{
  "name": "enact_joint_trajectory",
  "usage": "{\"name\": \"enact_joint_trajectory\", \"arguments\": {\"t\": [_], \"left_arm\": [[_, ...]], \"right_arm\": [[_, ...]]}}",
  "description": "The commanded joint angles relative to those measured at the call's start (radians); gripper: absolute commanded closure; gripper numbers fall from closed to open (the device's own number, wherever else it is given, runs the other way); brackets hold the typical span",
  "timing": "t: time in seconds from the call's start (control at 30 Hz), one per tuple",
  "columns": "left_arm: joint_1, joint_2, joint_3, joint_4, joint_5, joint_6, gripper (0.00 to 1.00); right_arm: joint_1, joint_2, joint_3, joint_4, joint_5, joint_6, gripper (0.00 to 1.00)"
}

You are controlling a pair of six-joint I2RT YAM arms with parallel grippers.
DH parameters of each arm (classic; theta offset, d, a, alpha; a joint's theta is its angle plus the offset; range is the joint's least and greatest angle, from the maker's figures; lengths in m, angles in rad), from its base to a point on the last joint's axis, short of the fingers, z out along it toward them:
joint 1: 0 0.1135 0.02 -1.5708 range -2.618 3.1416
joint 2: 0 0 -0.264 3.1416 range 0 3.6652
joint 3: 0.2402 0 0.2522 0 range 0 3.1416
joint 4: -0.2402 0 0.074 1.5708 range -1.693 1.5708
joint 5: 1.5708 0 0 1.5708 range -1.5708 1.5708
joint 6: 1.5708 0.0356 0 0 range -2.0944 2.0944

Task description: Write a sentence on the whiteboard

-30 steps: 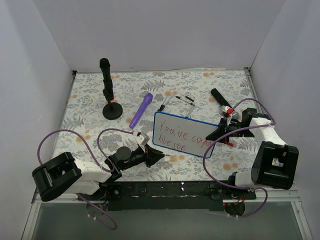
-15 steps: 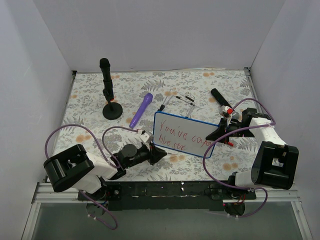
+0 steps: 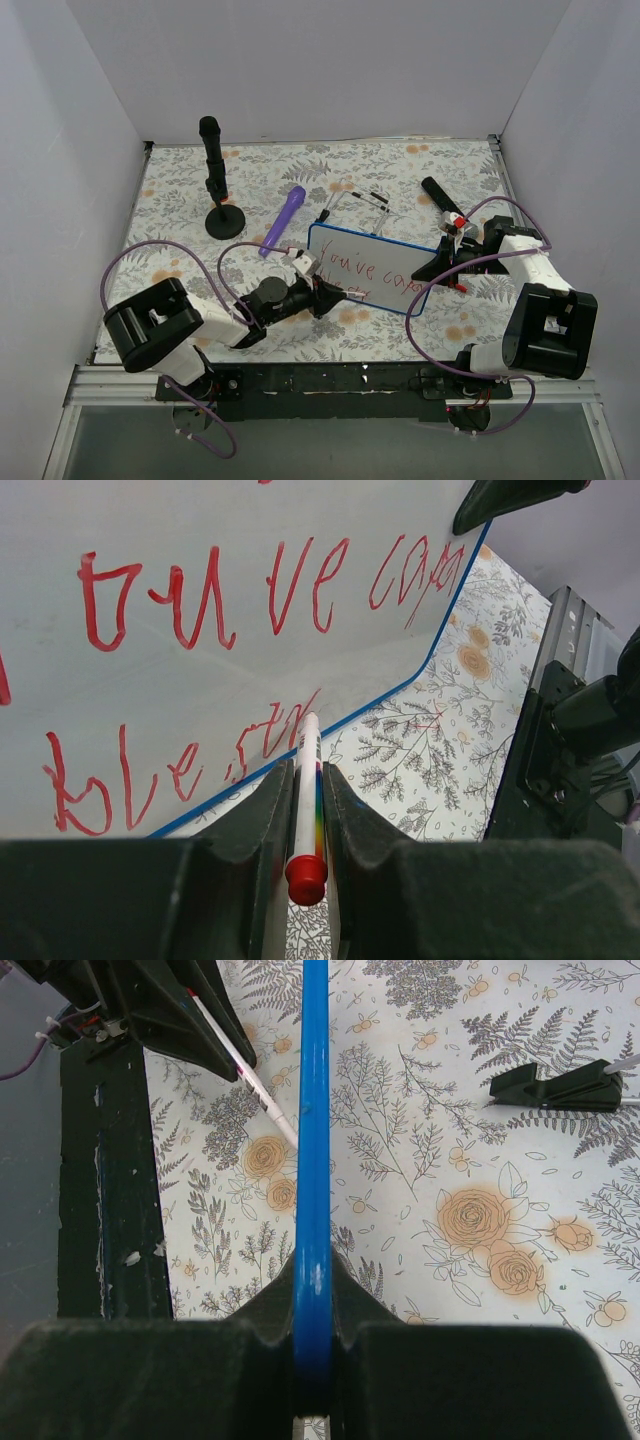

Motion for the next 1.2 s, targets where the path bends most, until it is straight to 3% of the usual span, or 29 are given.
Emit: {"name": "enact_joint_trajectory", "arguments": {"t": [0.0,1.17], "left_arm": [[0.001,0.024,0.040,-0.006,0.005,0.020,1.00],[0.001,0.096,0.092,-0.029,0.027,0.022,1.00]], "right_arm": [[0.007,-0.022,-0.005,-0.004,0.065,-0.020,0.99],[0.008,-0.021,-0.007,-0.004,0.065,-0.020,0.99]]}}
